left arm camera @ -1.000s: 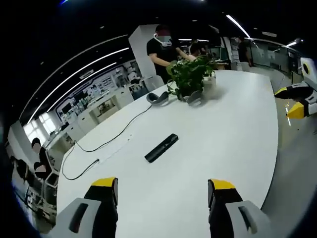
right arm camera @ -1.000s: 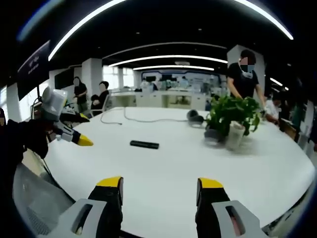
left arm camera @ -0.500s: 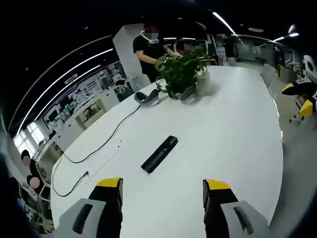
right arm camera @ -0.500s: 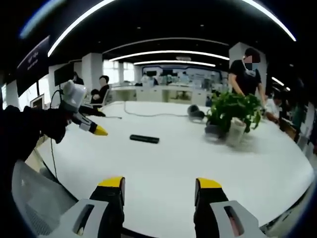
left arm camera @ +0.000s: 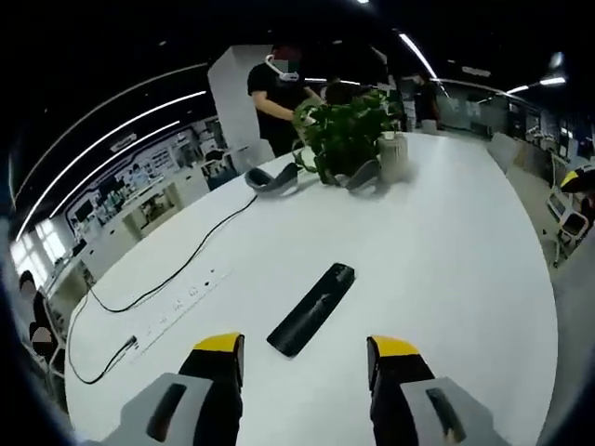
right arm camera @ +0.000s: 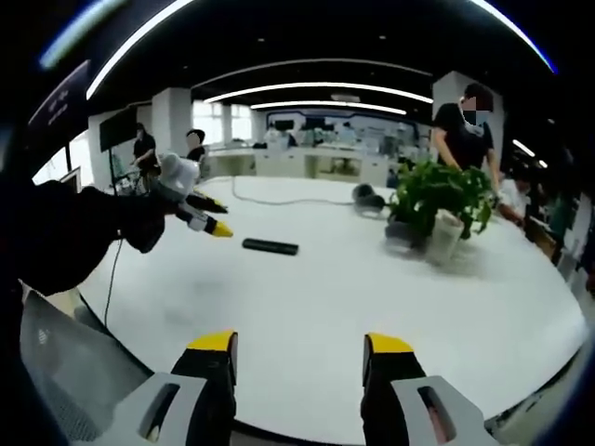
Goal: Press the specified remote control buttons in sequence, fully releasing each button before pressing the next.
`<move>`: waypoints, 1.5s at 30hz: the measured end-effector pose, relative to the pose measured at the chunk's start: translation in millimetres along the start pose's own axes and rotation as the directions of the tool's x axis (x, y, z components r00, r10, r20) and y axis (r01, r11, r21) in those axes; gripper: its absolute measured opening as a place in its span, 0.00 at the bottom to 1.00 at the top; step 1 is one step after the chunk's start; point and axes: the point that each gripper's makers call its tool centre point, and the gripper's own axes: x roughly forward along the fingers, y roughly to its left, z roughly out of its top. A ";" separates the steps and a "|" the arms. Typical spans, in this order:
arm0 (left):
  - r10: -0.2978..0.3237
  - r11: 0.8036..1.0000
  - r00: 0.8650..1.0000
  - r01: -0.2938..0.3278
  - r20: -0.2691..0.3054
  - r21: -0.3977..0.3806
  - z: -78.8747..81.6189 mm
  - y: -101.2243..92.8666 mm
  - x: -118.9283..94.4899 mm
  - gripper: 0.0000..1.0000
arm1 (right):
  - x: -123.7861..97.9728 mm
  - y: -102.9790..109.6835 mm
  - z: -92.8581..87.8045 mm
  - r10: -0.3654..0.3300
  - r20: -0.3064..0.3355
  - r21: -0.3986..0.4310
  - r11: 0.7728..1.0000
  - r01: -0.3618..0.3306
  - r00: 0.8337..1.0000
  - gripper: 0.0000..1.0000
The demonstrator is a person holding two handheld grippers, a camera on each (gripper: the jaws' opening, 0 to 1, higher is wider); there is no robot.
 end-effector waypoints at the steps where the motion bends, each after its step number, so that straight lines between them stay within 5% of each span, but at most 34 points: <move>1: -0.002 1.000 1.000 0.002 0.000 -0.008 -0.8 3.0 4.0 0.53 | 0.3 0.0 -0.7 0.000 -0.005 0.000 1.000 0.000 1.000 0.52; 9: -0.064 0.998 0.998 0.064 -0.023 -0.004 -1.9 16.8 39.0 0.47 | 3.1 -0.3 -7.7 -0.005 -0.048 -0.005 1.000 0.005 0.999 0.50; 16: -0.153 0.987 0.981 0.158 -0.121 0.032 -16.0 16.1 63.8 0.46 | 4.1 -0.7 -10.1 -0.006 -0.063 0.000 1.000 0.006 0.998 0.50; 21: -0.254 0.967 0.947 0.256 -0.197 -0.019 -28.9 5.0 76.8 0.45 | 4.5 0.0 -11.4 -0.005 -0.070 -0.001 1.000 0.005 0.998 0.49; 24: -0.242 0.968 0.945 0.250 -0.222 0.010 -31.7 8.9 82.9 0.44 | 4.3 -0.4 -12.1 -0.007 -0.072 -0.002 1.000 0.007 0.997 0.49; 29: -0.266 0.959 0.915 0.285 -0.303 0.017 -44.4 6.9 89.2 0.38 | 3.7 -1.4 -11.0 -0.010 -0.065 0.005 1.000 0.011 0.998 0.49; 30: -0.289 0.953 0.919 0.304 -0.267 0.015 -37.6 5.0 91.0 0.37 | 3.7 -1.4 -10.8 -0.010 -0.064 0.006 1.000 0.010 0.998 0.49; 31: -0.265 0.961 0.918 0.275 -0.296 -0.007 -41.0 9.7 88.9 0.35 | 3.6 -1.4 -10.8 -0.010 -0.064 0.006 1.000 0.010 0.998 0.48; 45: -0.300 0.938 0.900 0.339 -0.315 0.074 -40.2 5.6 86.7 0.24 | 1.5 -0.4 -6.5 0.000 -0.038 0.016 1.000 0.000 0.999 0.46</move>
